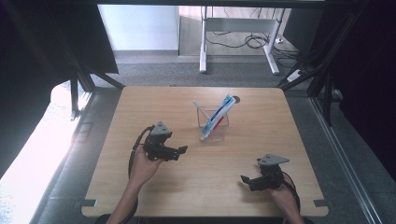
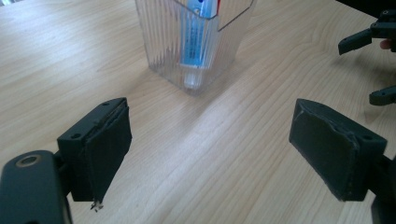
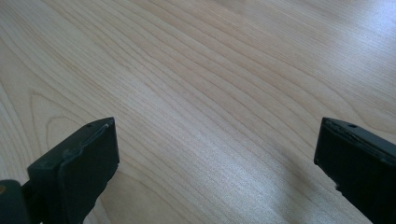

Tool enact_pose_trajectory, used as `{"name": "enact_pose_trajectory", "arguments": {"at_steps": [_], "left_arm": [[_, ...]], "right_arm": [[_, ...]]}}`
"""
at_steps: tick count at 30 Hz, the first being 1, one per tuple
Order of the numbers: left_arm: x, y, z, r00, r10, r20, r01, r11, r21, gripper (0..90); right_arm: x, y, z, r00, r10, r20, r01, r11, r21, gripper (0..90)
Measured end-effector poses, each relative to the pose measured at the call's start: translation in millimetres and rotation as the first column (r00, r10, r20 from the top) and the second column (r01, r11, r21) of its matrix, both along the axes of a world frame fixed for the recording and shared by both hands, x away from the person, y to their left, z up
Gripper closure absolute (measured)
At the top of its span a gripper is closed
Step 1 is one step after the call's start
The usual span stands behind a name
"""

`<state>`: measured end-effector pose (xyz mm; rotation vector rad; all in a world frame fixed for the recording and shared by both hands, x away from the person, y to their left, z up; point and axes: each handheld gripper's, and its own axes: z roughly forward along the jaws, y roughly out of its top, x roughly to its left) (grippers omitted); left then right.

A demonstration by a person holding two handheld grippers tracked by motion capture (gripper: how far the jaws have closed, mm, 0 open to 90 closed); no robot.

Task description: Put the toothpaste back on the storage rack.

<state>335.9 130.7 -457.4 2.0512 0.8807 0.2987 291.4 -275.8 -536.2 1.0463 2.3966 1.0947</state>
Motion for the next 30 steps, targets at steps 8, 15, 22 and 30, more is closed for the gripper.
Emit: {"name": "enact_pose_trajectory", "arguments": {"at_steps": [8, 15, 22, 30], "left_arm": [[-14.0, 18.3, -9.2, 0.9996, 0.028, -0.005, -0.028, 0.9995, -0.01, 13.2], [-26.2, 27.7, -24.6, 0.9991, 0.04, -0.013, -0.04, 0.9992, -0.007, 13.2], [-35.4, 33.0, -40.1, 0.9979, 0.057, -0.031, -0.057, 0.9983, 0.01, 13.2], [-43.6, 33.6, -53.6, 0.9973, 0.06, -0.042, -0.058, 0.9974, 0.043, 13.2]], "right_arm": [[-0.1, 0.3, -0.1, 1.0, 0.0, 0.0, 0.0, 1.0, -0.002, 0.3], [-0.2, 0.6, -0.2, 1.0, 0.001, 0.001, -0.001, 1.0, -0.003, 0.3], [-0.5, 1.7, -0.7, 1.0, 0.003, -0.001, -0.003, 1.0, -0.007, 0.3], [-0.8, 2.5, -1.0, 1.0, 0.005, -0.002, -0.005, 1.0, -0.007, 0.3]]}}
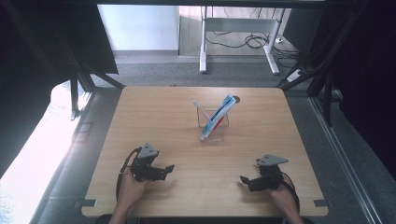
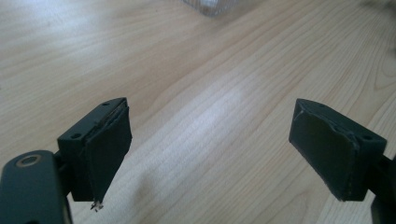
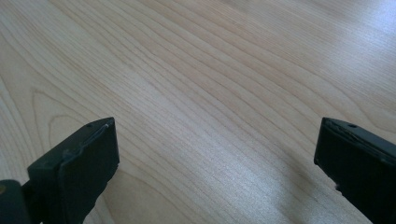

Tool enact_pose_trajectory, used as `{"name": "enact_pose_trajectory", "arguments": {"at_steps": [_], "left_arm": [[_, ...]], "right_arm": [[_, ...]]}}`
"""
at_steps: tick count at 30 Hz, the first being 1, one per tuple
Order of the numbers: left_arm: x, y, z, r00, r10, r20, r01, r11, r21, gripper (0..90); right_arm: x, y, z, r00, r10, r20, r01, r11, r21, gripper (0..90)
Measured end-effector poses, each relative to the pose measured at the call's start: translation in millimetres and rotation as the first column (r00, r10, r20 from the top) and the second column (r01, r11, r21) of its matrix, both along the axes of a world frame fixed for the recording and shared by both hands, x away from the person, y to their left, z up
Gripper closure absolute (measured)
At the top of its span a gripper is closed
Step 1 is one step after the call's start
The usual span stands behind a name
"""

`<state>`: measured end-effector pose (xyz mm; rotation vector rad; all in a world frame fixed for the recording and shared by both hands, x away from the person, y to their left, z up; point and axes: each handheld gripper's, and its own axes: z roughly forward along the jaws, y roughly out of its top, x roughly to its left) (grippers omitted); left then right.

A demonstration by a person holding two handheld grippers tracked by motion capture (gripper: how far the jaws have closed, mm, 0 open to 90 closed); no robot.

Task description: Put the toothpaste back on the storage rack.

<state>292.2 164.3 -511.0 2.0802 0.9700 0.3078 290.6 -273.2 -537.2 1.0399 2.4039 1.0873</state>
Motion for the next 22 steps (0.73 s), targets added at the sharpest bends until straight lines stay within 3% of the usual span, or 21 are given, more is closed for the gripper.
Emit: {"name": "enact_pose_trajectory", "arguments": {"at_steps": [7, 13, 22], "left_arm": [[-1.9, -2.9, -11.7, 0.9997, -0.005, -0.022, 0.006, 0.9991, 0.043, 13.2], [-0.7, -8.0, -23.1, 0.9987, -0.006, -0.05, 0.012, 0.9934, 0.114, 13.2], [-0.3, -11.9, -27.2, 0.9977, -0.02, -0.065, 0.03, 0.9867, 0.16, 13.2]], "right_arm": [[-0.2, 1.4, -0.4, 1.0, 0.005, -0.002, -0.005, 1.0, -0.006, 0.3], [-0.1, 1.8, -0.7, 0.9999, 0.011, 0.0, -0.011, 0.9999, -0.009, 0.4], [0.3, 1.1, -1.3, 1.0, 0.008, -0.002, -0.008, 0.9999, -0.014, 0.4]]}}
